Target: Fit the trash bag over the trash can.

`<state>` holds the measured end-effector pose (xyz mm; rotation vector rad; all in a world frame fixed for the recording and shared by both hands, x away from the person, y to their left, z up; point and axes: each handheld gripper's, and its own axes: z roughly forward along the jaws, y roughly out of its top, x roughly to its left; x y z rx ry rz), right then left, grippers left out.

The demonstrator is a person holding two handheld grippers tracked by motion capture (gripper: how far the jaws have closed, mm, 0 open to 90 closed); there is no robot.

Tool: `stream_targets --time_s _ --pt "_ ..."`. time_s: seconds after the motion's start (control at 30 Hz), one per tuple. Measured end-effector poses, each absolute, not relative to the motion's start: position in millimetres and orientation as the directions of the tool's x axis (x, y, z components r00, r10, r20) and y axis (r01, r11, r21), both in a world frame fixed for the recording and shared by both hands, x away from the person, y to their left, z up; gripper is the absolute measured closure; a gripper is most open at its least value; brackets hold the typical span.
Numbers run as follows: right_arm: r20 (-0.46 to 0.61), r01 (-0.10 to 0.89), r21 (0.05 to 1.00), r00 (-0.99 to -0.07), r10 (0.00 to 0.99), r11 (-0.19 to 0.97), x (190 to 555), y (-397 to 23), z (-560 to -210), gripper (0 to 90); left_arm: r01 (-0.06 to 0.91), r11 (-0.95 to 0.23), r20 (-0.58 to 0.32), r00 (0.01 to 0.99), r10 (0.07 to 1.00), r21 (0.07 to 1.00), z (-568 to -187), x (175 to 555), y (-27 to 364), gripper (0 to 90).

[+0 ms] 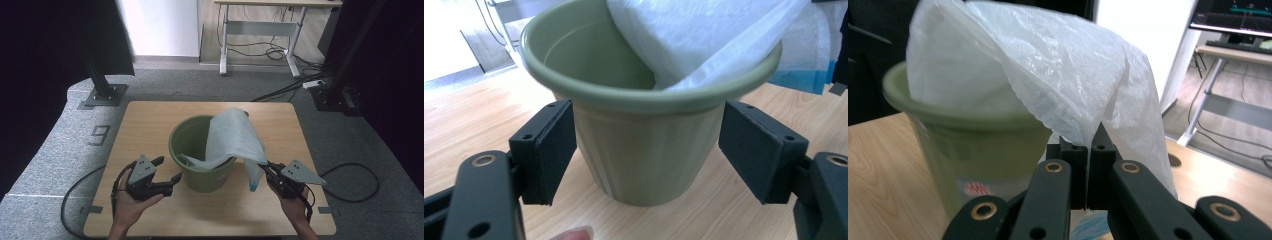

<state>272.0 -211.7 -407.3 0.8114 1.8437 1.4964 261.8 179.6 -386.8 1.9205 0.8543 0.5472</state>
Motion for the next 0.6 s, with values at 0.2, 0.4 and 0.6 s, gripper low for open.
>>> stream_targets --time_s 0.2,0.4,0.6 --pt "-0.118 0.055 0.979 -0.639 0.76 0.198 276 -199 -388 86.3 0.357 -0.3 0.002 0.64 0.768 0.885 -379 270 171 22.5" --pt "-0.137 0.053 0.973 -0.644 0.752 0.223 281 -188 -376 85.2 0.358 -0.281 -0.017 0.643 0.766 0.89 -376 274 161 22.5" --pt "-0.146 0.052 0.971 -0.647 0.748 0.234 282 -178 -371 84.5 0.345 -0.306 -0.003 0.669 0.743 0.887 -373 279 144 23.3"
